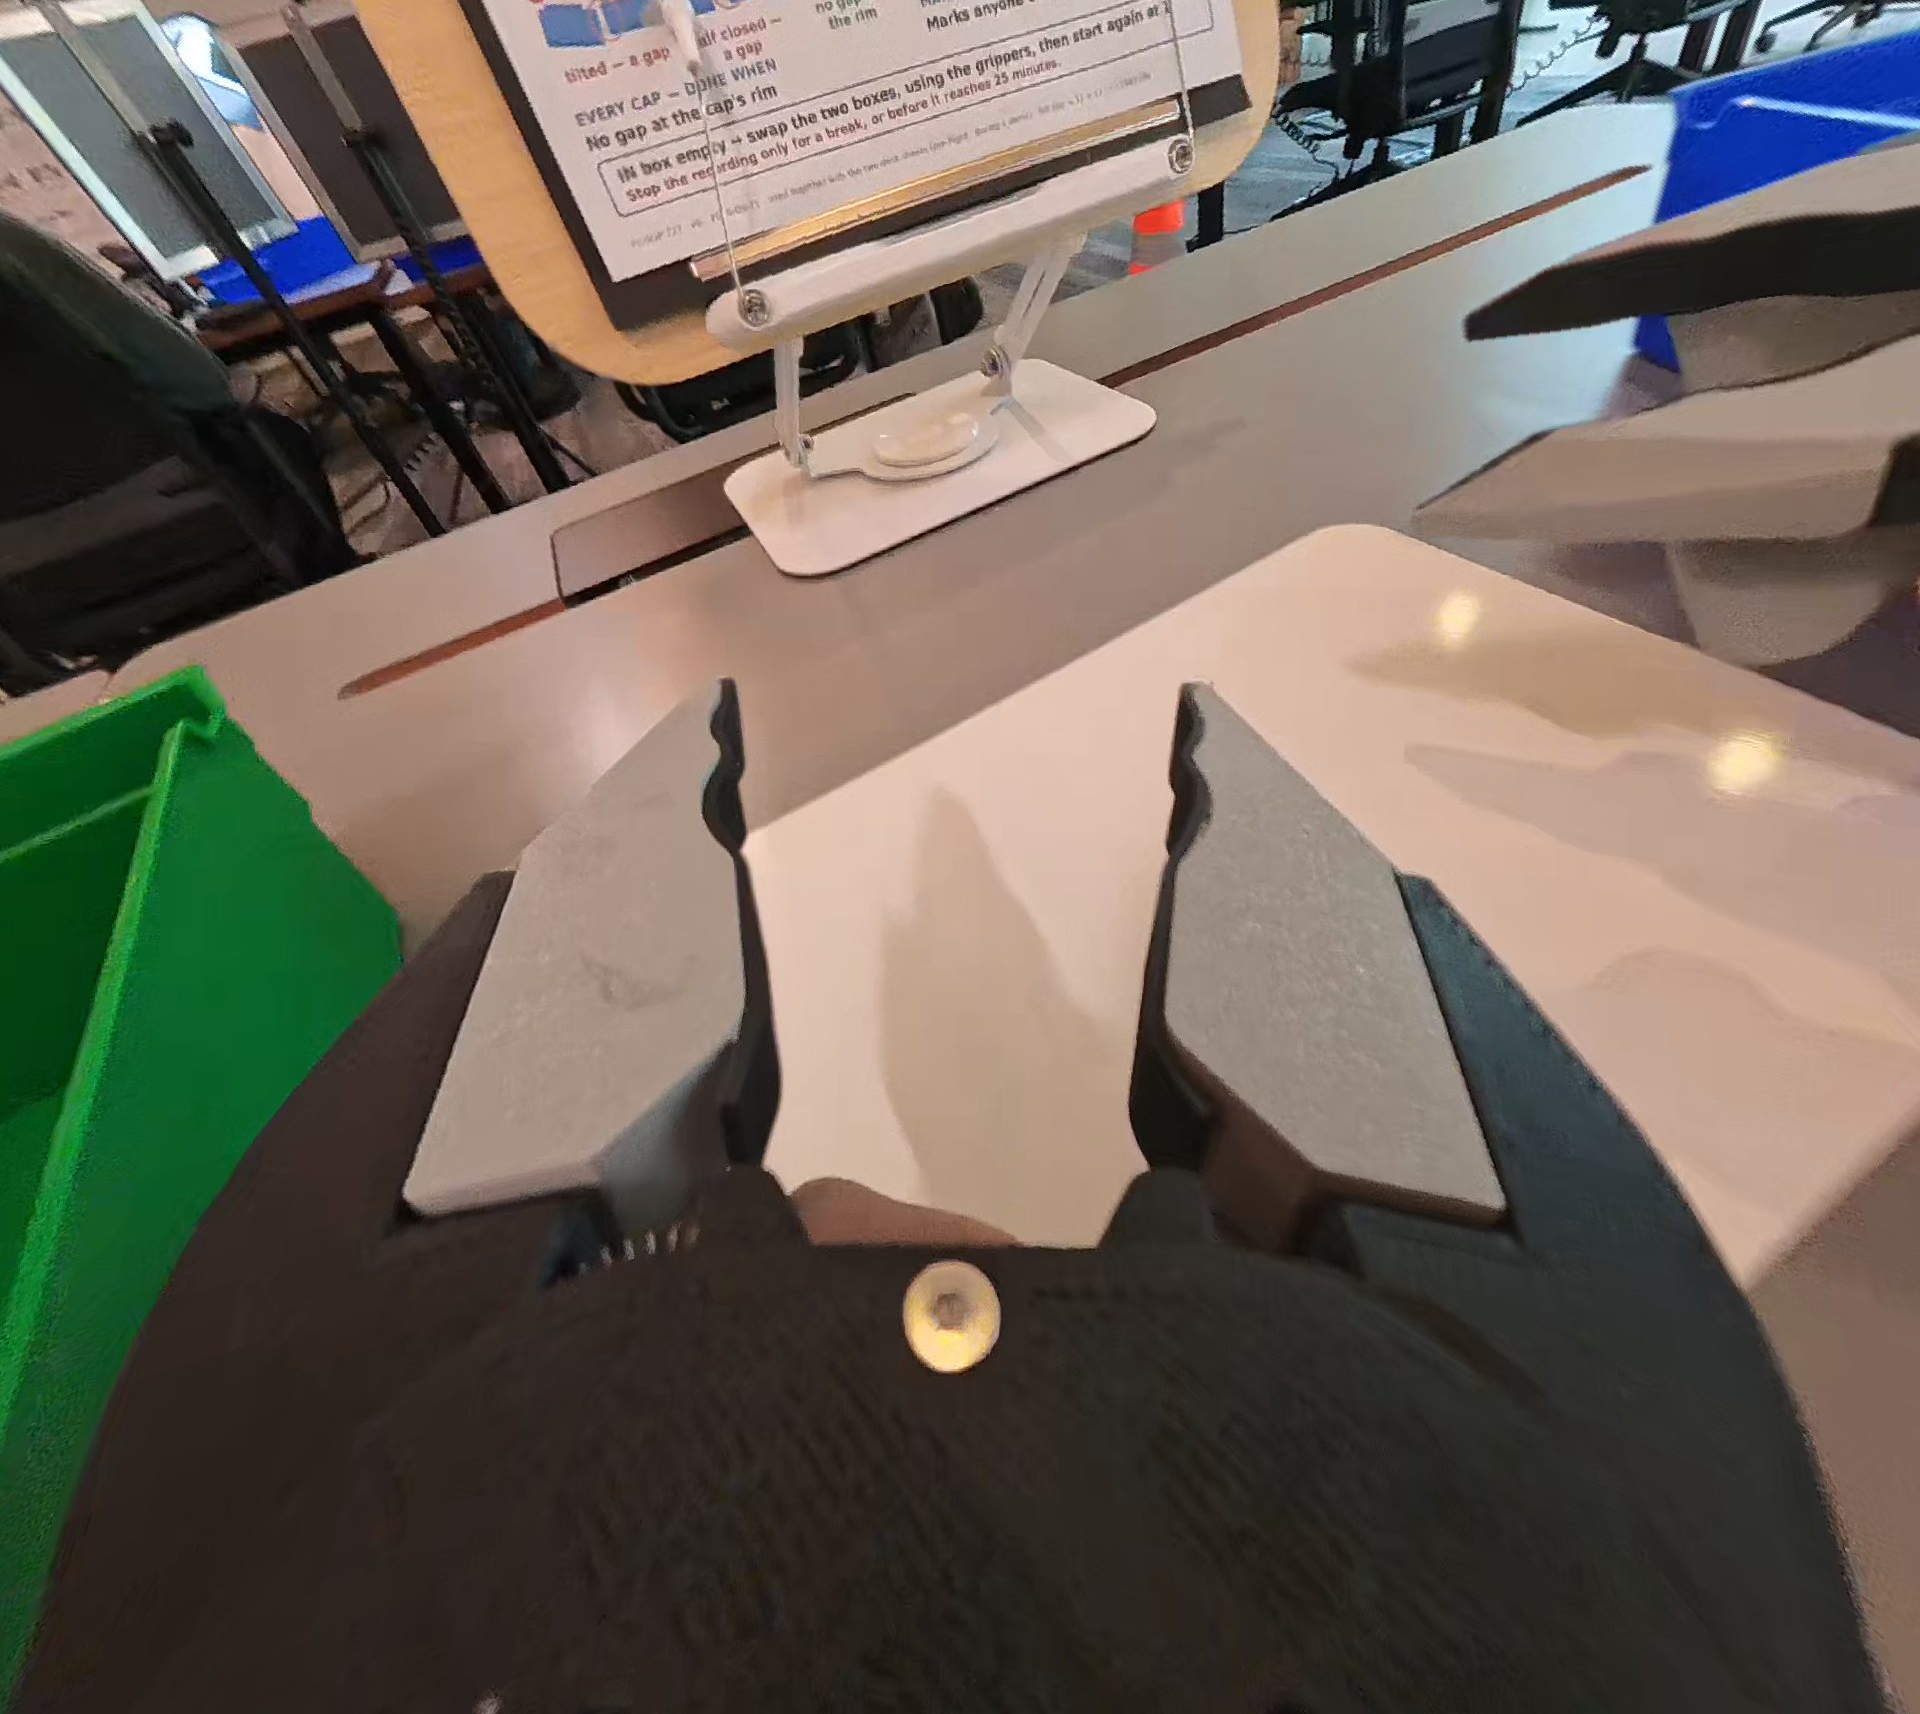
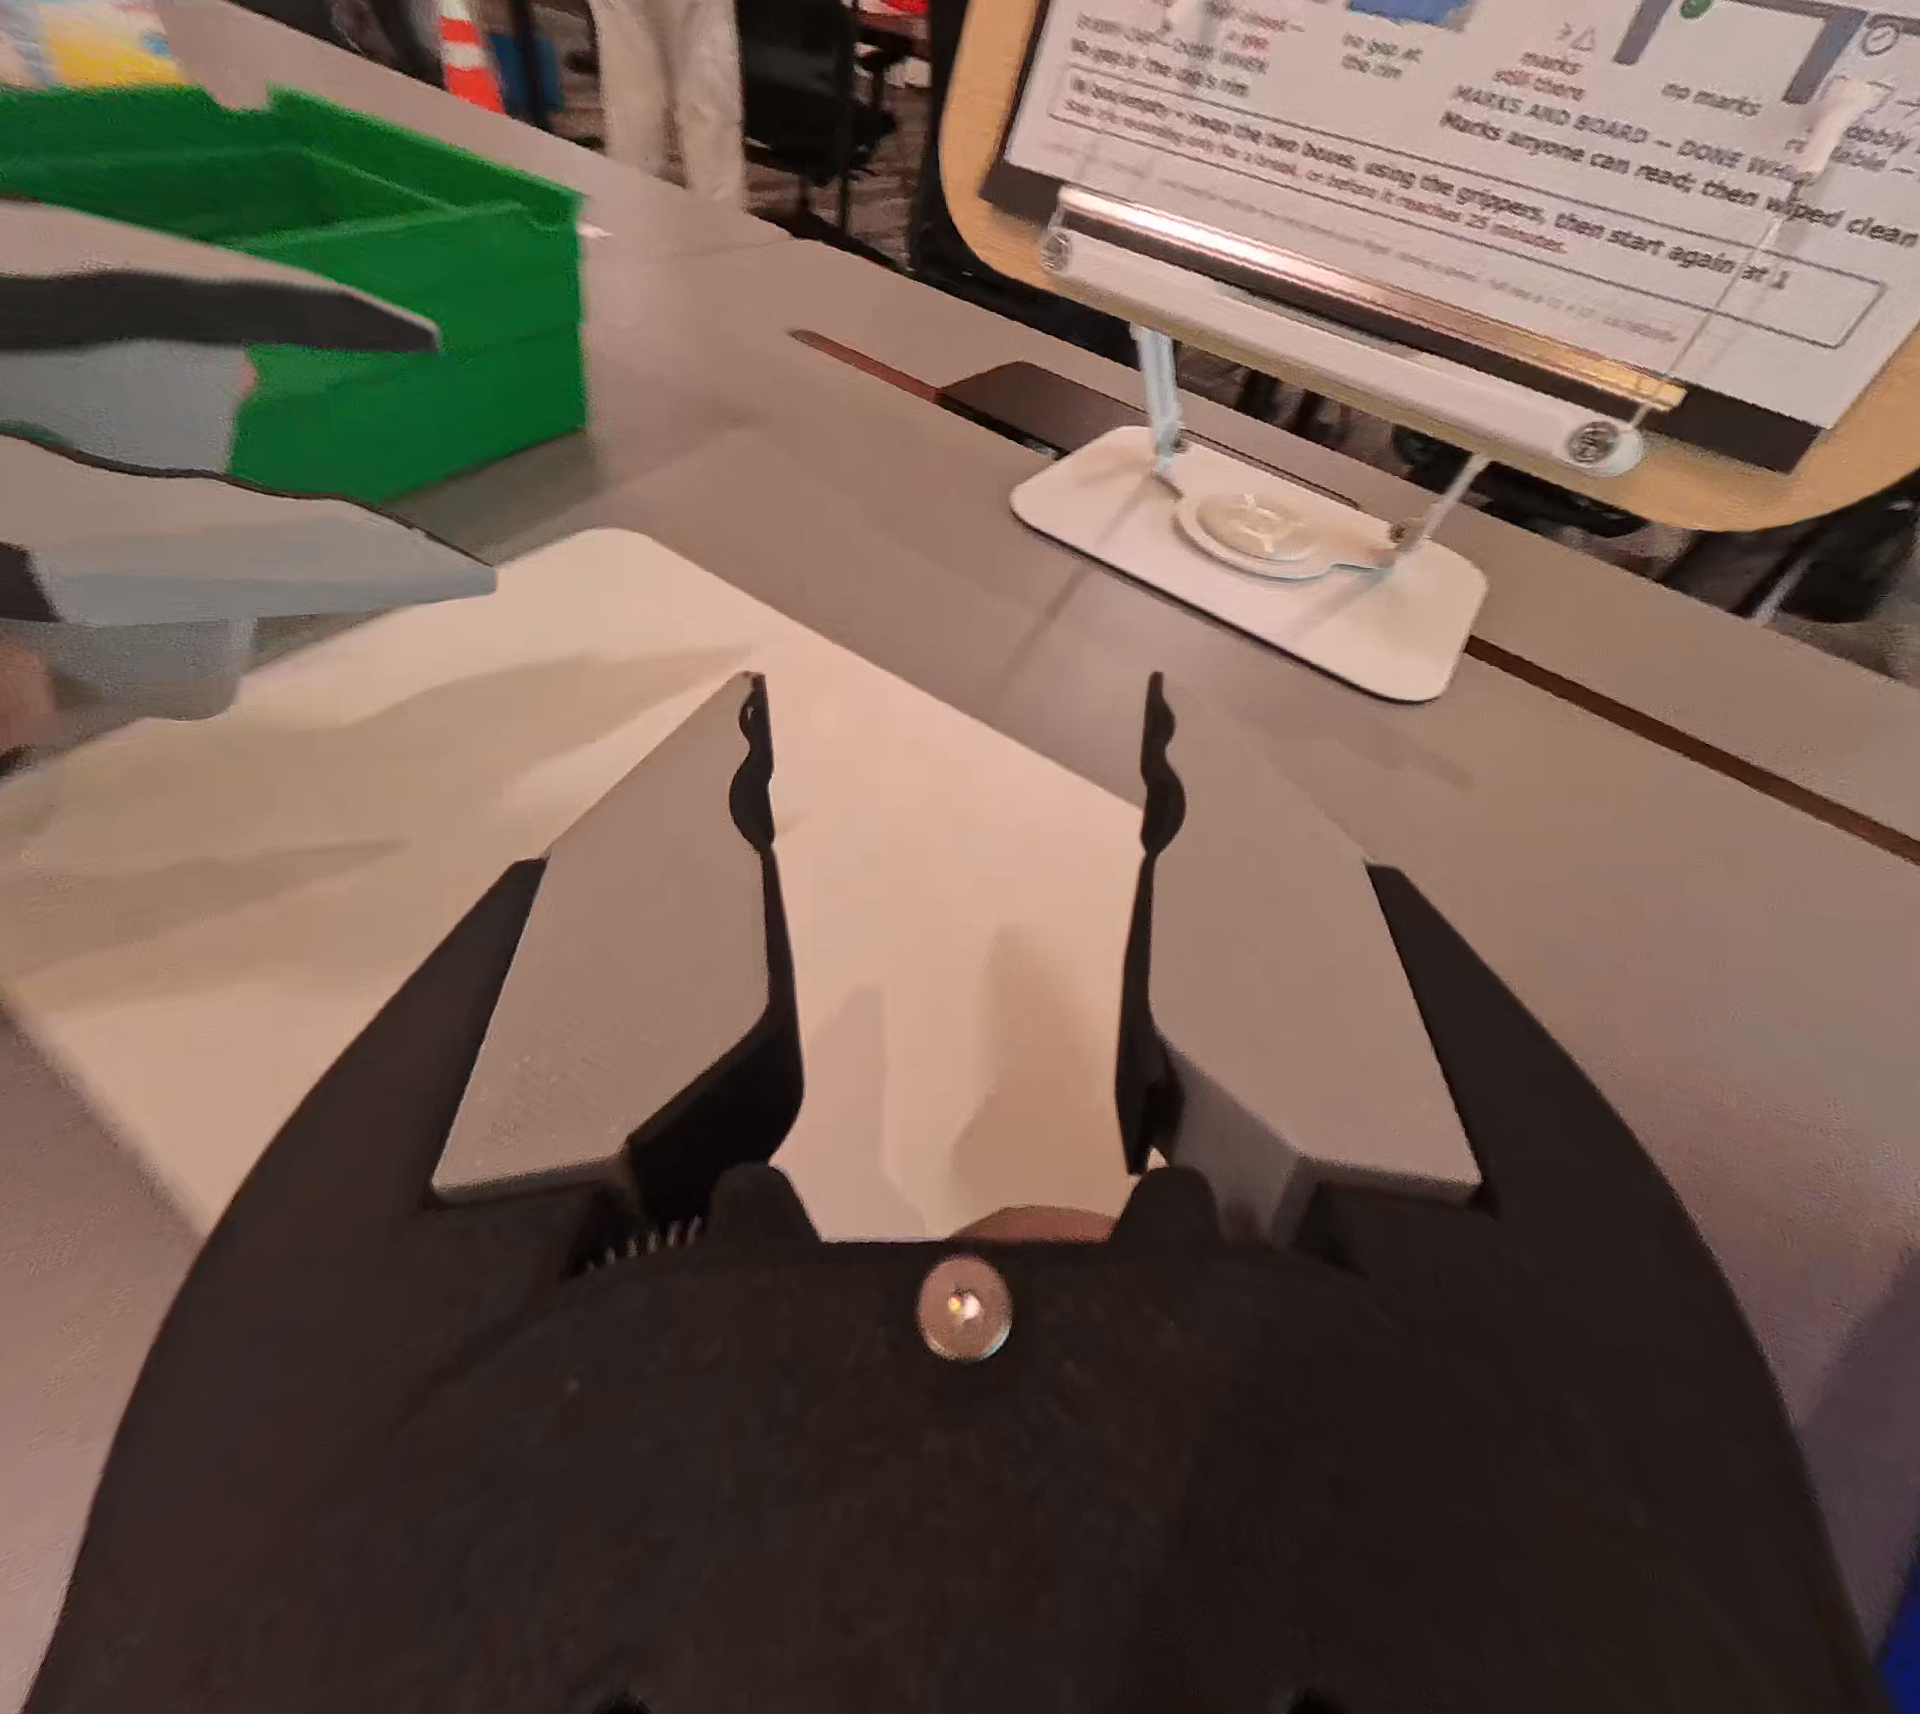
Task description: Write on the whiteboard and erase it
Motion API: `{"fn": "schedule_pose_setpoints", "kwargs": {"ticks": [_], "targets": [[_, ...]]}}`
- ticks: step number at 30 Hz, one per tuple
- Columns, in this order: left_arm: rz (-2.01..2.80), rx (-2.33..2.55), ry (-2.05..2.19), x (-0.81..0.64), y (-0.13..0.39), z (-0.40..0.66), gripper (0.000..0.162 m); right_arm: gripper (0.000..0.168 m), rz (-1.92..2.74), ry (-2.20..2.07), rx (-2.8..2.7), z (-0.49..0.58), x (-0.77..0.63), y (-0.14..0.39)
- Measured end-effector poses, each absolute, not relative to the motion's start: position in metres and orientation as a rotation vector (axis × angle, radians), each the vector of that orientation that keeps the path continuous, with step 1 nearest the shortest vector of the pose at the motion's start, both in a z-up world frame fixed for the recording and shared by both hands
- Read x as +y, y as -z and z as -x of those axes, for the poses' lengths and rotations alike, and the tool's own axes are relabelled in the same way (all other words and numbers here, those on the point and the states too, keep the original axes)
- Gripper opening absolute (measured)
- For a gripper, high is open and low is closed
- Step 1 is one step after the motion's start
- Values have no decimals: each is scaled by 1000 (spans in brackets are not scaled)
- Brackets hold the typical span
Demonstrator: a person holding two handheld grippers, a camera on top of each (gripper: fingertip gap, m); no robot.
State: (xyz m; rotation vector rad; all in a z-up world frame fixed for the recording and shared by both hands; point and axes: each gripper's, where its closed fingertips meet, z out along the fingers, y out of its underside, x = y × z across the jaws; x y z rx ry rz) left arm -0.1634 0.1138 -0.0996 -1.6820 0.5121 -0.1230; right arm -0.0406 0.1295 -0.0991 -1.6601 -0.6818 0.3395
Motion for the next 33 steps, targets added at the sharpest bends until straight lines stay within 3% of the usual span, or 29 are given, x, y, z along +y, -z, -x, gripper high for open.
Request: {"fn": "schedule_pose_setpoints", "kwargs": {"ticks": [2, 4, 9, 10, 12, 13, 16, 18, 24, 33], "targets": [[1693, 518, 102, 129, 111, 158, 79, 70, 1689, -280, -707, 39, 145, 117], [1696, 540, 136, 132, 120, 152, 62, 72, 1722, -231, -742, 34, 149, 129], [1518, 503, 106, 123, 89, 164, 43, 60, 1683, -252, -706, 25, 144, 123], [1490, 498, 99, 119, 86, 168, 28, 49, 1674, -258, -711, 25, 141, 121], [1453, 502, 80, 115, 81, 173, 7, 0, 1640, -248, -759, 28, 135, 120], [1449, 502, 64, 115, 80, 176, 0, 0, 1643, -235, -767, 28, 134, 122], [1465, 482, 101, 118, 80, 178, 0, 0, 1671, -232, -765, 29, 133, 126], [1461, 482, 114, 115, 80, 178, 0, 19, 1666, -252, -737, 29, 134, 122], [1434, 517, 86, 112, 86, 175, 0, 51, 1707, -310, -654, 36, 145, 121], [1424, 546, 16, 117, 89, 181, 0, 53, 1674, -310, -744, 66, 147, 123]]}}
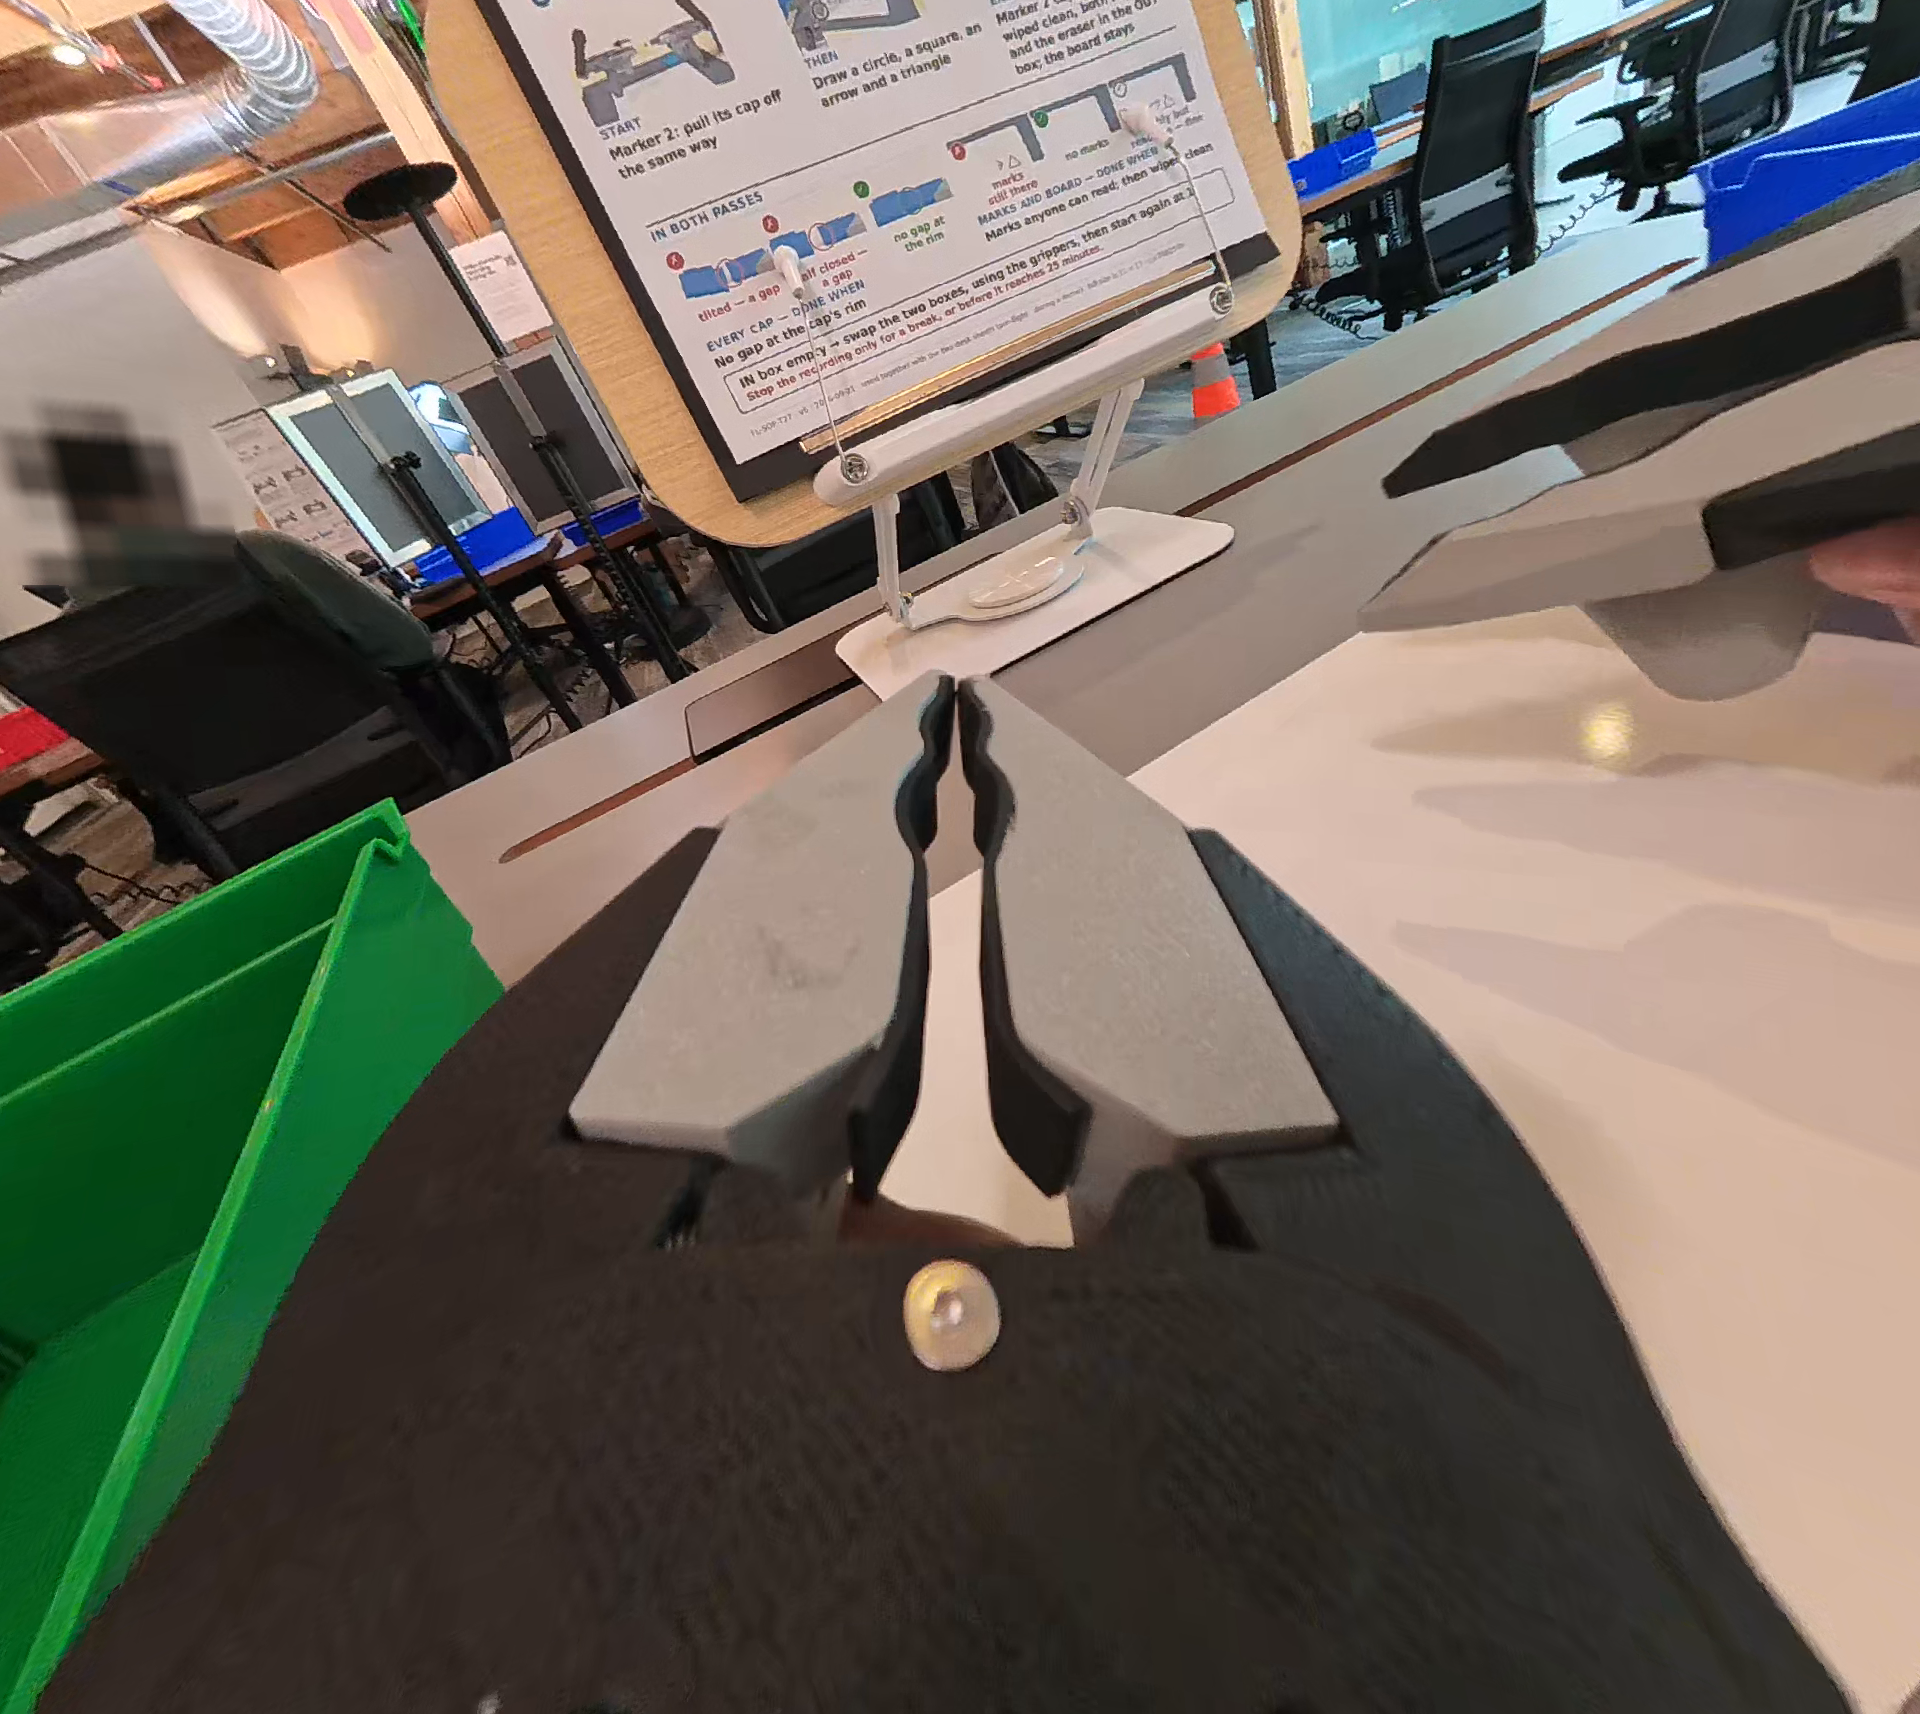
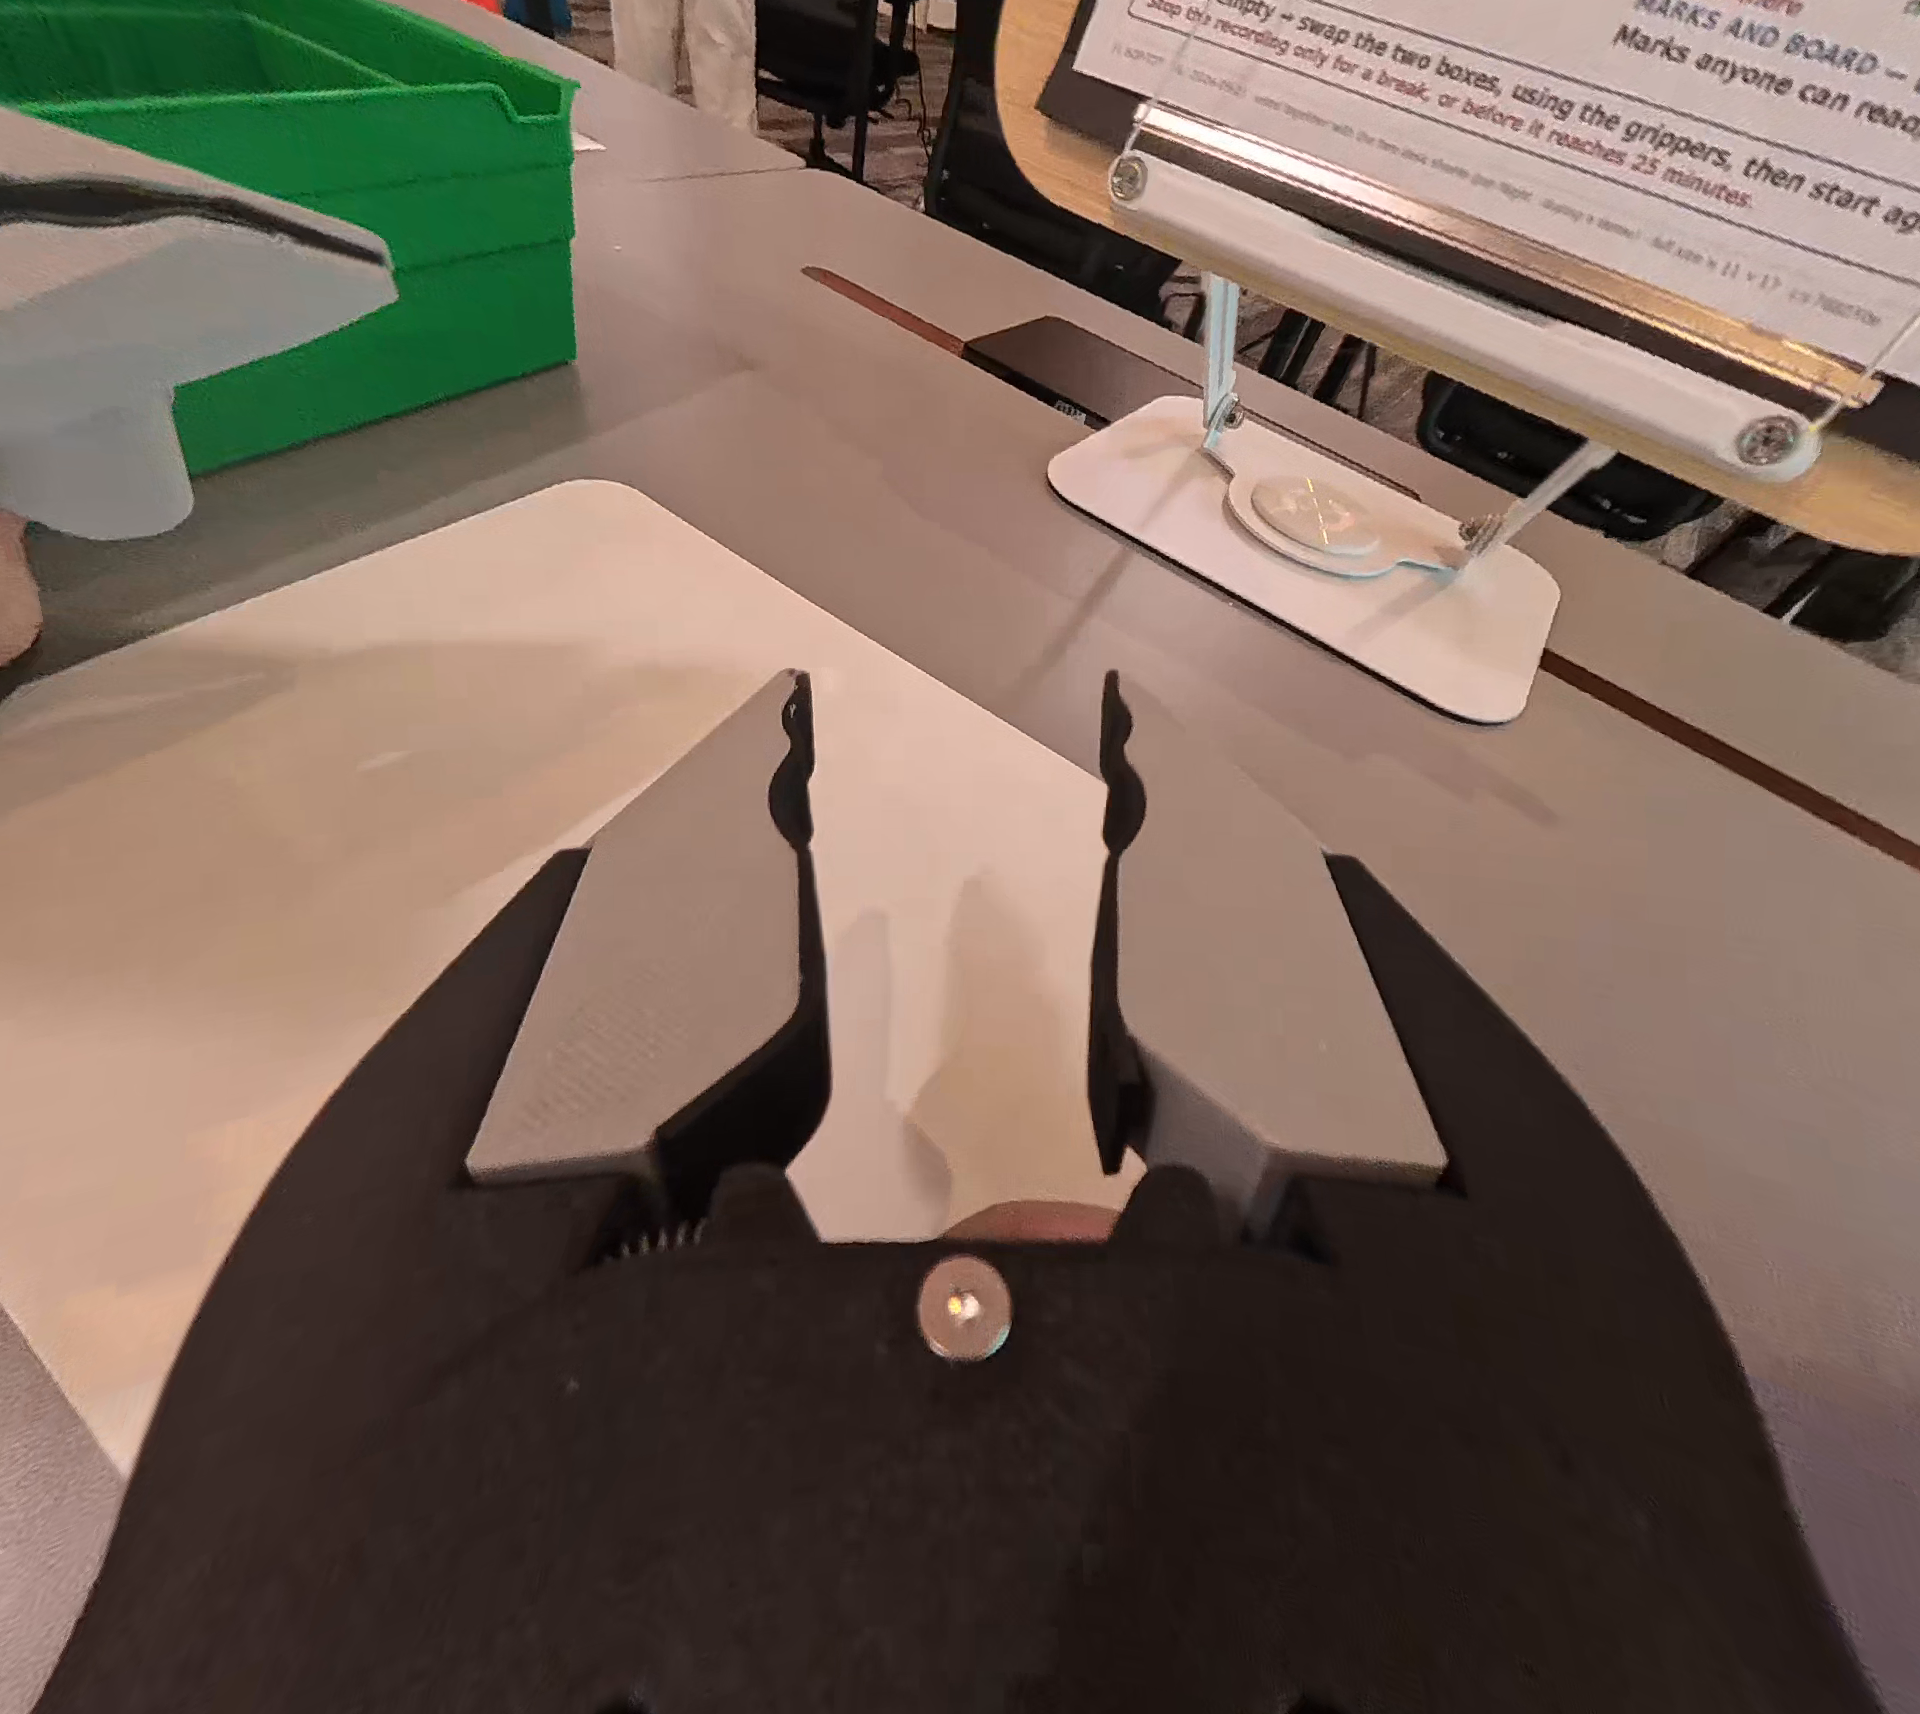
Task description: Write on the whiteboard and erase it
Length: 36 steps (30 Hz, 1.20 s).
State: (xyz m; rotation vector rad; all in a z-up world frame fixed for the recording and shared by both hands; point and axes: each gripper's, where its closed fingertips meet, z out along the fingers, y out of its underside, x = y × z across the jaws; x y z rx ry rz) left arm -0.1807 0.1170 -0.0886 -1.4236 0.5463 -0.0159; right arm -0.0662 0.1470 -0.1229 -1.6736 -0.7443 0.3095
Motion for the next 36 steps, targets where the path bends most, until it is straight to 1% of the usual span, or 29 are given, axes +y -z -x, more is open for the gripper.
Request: {"fn": "schedule_pose_setpoints", "kwargs": {"ticks": [9, 22, 36], "targets": [[1442, 547, 13, 124, 91, 184, 0, 53, 1676, -308, -776, 72, 148, 126], [1447, 559, 86, 117, 91, 170, 1, 54, 1655, -276, -701, 42, 146, 119], [1500, 470, 203, 121, 91, 173, 16, 59, 1678, -272, -624, 23, 147, 120]]}}
